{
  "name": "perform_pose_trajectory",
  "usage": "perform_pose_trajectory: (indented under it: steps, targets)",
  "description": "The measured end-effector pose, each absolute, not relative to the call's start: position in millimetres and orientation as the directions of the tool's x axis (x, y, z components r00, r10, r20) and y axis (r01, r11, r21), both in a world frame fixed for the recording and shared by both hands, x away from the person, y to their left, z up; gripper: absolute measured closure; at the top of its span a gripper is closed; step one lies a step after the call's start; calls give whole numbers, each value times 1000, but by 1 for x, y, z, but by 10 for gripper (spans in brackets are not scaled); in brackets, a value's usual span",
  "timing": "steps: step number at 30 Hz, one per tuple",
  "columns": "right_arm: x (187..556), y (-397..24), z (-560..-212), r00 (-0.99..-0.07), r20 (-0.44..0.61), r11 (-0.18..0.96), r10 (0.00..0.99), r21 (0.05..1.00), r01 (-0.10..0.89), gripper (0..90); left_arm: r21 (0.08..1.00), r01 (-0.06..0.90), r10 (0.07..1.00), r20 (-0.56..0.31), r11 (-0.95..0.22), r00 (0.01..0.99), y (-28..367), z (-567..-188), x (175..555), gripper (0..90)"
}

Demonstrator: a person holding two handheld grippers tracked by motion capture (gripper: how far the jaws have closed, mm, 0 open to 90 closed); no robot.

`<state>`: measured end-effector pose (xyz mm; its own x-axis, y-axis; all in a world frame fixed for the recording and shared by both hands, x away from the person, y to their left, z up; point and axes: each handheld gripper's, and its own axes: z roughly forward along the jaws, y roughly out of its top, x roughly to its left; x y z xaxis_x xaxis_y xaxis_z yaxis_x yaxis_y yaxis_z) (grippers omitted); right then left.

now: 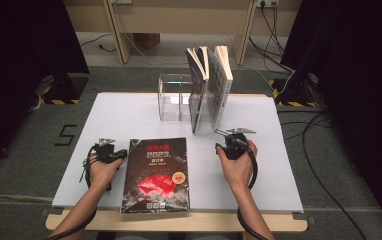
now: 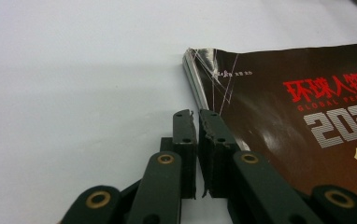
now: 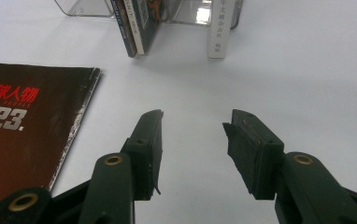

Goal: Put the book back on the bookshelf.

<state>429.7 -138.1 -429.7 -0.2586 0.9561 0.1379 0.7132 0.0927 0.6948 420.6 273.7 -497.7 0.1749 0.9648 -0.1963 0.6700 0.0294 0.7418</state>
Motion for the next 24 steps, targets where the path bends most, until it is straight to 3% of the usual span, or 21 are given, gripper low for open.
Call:
perform_pose_trajectory:
  steps: [7,24]
  targets:
    - [429,-138,-435,-262,136,100,955,685,722,552,727,687,961,-200,14,192,272,-496,424,893]
    - [432,-130,-443,-285,157,119,945,650,751,546,728,680,943,-164,-84,291,241,-495,406,895]
